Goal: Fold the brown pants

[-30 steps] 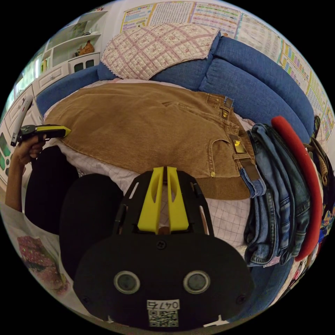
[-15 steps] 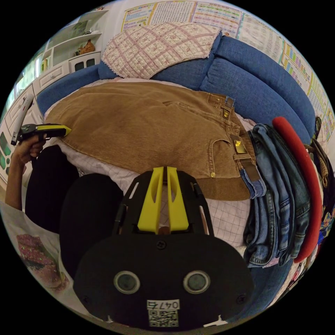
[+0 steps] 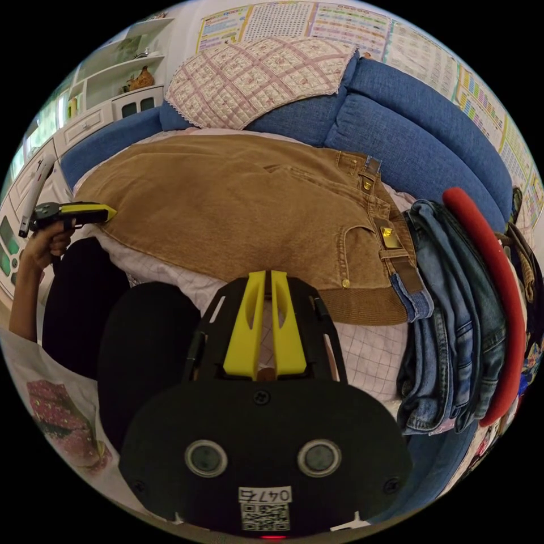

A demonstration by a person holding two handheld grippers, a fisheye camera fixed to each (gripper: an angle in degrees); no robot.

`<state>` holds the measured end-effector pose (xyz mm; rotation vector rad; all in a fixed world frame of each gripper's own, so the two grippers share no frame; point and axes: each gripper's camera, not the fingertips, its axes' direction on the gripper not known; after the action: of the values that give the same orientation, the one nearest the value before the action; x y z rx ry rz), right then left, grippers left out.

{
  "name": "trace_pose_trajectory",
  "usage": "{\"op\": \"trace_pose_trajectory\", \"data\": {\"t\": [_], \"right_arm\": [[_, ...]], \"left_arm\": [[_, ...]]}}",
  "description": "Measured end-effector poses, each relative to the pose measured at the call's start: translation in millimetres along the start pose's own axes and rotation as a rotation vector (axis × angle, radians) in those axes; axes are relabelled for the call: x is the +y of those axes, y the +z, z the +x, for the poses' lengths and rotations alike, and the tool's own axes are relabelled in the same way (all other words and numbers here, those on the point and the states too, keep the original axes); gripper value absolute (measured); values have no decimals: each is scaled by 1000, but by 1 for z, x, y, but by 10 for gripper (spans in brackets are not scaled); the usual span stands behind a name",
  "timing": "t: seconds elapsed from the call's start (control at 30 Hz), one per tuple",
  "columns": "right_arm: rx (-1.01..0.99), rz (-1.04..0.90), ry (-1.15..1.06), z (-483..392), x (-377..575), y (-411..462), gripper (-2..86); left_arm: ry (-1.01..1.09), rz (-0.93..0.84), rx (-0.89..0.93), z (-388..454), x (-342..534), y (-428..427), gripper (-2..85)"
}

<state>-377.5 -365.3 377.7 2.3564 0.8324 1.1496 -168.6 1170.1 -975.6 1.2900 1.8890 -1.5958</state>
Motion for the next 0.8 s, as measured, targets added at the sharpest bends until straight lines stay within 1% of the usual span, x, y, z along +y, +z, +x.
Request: {"op": "trace_pose_trajectory", "data": {"t": [0.17,0.23,0.27,0.33,0.37,0.43,0.47,0.53,0.63,0.7,0.77,0.8], "right_arm": [[-18,4,0,12,10,7,-6],[-21,-15,-13,18,10,11,-6],[-21,-19,-15,20,10,12,-6],[-14,-25,-10,25,14,16,-6],[-11,-24,-5,26,16,18,-6],[0,-13,14,31,23,22,-6],[2,-11,16,32,25,23,-6],[3,-19,17,40,28,28,-6],[-7,-43,11,53,30,35,-5],[-23,-53,22,63,32,38,-5],[-43,-58,35,74,35,41,-5],[-58,-58,41,82,37,42,-4]], "left_arm": [[-11,145,-54,4,-39,-106,-8],[-104,205,-71,-17,-54,-165,-7],[-138,214,-73,-25,-57,-179,-7],[-319,245,-52,-70,-61,-233,-2],[-373,254,-30,-83,-60,-246,-1],[-596,315,102,-139,-46,-295,16],[-651,337,139,-153,-41,-306,25],[-853,449,217,-196,-20,-355,54],[-1034,515,212,-235,-15,-408,77],[-1095,529,209,-258,-24,-434,83],[-1169,535,281,-285,-34,-452,90],[-1218,555,355,-303,-40,-461,95]]}}
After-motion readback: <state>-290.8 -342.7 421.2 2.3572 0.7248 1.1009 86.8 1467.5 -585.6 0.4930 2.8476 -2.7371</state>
